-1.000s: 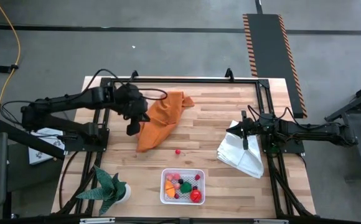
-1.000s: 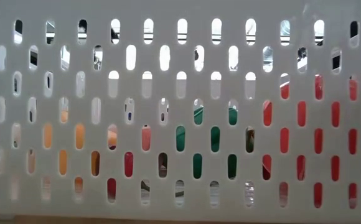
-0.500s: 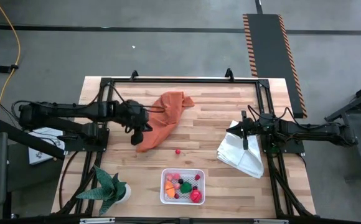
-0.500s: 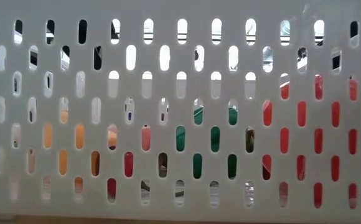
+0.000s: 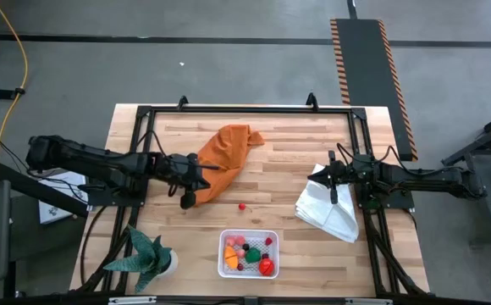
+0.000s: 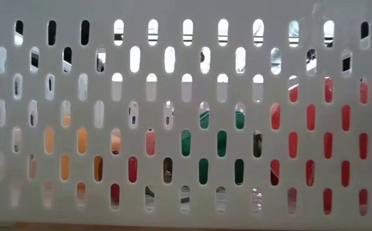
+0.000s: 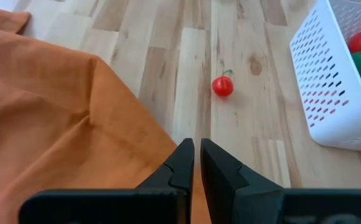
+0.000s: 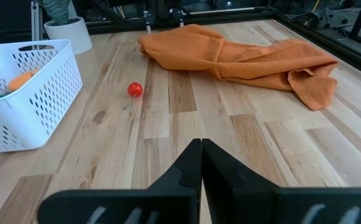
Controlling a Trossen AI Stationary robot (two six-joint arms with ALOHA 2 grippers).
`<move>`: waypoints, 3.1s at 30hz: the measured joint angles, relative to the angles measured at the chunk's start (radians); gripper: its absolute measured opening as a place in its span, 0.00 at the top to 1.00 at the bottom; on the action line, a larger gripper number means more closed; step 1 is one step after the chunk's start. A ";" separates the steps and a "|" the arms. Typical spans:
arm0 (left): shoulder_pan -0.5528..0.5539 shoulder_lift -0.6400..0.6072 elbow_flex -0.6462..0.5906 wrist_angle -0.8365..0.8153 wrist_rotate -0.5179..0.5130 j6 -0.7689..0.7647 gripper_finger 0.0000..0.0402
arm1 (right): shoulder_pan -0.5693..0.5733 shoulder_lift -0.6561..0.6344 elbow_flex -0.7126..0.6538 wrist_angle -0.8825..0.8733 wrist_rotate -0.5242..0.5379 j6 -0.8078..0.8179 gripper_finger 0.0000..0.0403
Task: Pick and placing Produce into tupperware
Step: Put the red cherry into the white bin
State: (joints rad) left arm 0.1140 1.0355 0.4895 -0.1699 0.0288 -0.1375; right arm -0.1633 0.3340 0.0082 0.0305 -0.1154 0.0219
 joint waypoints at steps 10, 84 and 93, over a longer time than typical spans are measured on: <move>-0.012 0.000 -0.156 0.288 0.005 -0.028 0.95 | 0.000 0.000 0.000 0.000 0.000 0.000 1.00; -0.081 0.389 -0.189 0.790 0.094 0.188 0.62 | 0.000 0.000 0.000 0.000 0.000 0.000 1.00; -0.082 0.498 -0.147 0.829 0.101 0.160 0.63 | 0.000 0.000 0.000 0.000 0.000 0.000 1.00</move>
State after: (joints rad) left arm 0.0322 1.5340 0.3429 0.6586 0.1303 0.0229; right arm -0.1631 0.3336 0.0082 0.0307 -0.1154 0.0219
